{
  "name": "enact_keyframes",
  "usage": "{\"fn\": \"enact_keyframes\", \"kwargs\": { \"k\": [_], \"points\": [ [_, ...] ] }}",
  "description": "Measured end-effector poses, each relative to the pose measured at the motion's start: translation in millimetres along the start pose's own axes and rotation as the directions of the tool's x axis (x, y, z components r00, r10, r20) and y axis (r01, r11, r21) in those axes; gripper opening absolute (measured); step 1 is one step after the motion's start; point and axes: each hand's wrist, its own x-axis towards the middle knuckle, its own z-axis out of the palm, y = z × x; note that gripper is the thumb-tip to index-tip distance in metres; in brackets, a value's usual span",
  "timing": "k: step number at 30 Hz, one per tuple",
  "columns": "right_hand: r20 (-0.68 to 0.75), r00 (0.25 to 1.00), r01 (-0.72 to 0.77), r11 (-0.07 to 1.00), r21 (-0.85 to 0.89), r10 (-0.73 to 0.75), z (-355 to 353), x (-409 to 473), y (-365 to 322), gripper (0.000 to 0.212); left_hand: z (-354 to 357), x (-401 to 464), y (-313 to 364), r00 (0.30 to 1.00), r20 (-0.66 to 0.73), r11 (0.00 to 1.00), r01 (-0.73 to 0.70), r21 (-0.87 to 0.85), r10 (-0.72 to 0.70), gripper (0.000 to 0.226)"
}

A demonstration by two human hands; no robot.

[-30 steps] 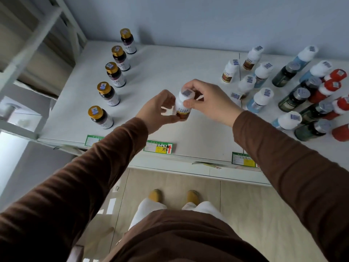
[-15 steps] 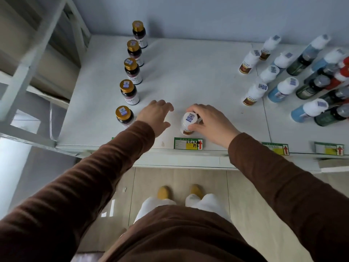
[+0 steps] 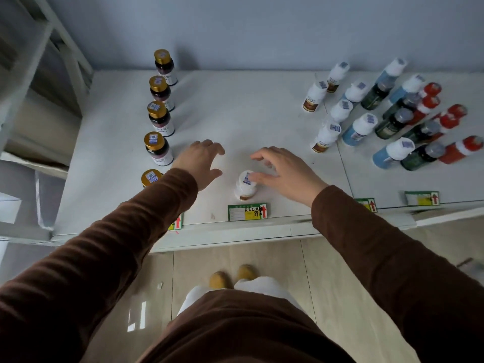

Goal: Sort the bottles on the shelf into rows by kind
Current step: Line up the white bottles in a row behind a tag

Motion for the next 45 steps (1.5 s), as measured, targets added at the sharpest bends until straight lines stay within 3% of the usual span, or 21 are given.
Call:
{"fn": "enact_keyframes", "kwargs": {
  "k": [8,14,22,27,31,34,37,41,43,45],
  "points": [
    [-0.219,0.967,-0.139,0.990,-0.012,0.133,-60,-6,63,0.031,-23,60,59,0.993,-0.063,0.988,-0.108,-0.111,0.102,0.043],
    [-0.298,0.937,-0.203,0.978,-0.042,0.181,-103,-3,123,0.032,-9,103,126,0.991,-0.042,0.971,-0.130,-0.201,0.124,0.045],
    [-0.054,0.994,-0.099,0.990,-0.099,0.094,-111,12,170,0.048,51,145,186,0.996,0.083,0.952,0.056,-0.302,-0.032,0.057],
    [-0.006,1.000,0.006,0.985,-0.174,-0.007,-108,22,179,0.048,75,153,204,0.993,0.046,0.874,0.118,-0.472,-0.110,0.050],
    [-0.041,0.999,-0.002,0.988,-0.156,-0.004,-111,28,184,0.041,78,158,207,0.985,0.081,0.777,0.171,-0.606,-0.154,0.044],
    [-0.109,0.993,-0.053,0.998,-0.044,0.048,-121,34,182,0.035,68,155,199,0.988,0.132,0.652,0.155,-0.742,-0.085,0.037],
    [-0.164,0.975,-0.120,0.976,0.180,0.150,-136,42,175,0.033,47,147,185,0.982,0.188,0.410,0.157,-0.898,0.035,0.026],
    [-0.151,0.961,-0.137,0.871,0.473,0.233,-151,60,155,0.039,11,138,163,0.955,0.270,0.119,0.256,-0.959,0.124,0.037],
    [-0.145,0.963,-0.112,0.824,0.555,0.228,-151,72,141,0.042,-3,135,149,0.952,0.276,0.084,0.266,-0.960,0.136,0.036],
    [-0.142,0.970,-0.079,0.804,0.589,0.199,-148,82,126,0.040,-14,130,135,0.959,0.262,0.128,0.248,-0.960,0.111,0.039]
  ]
}}
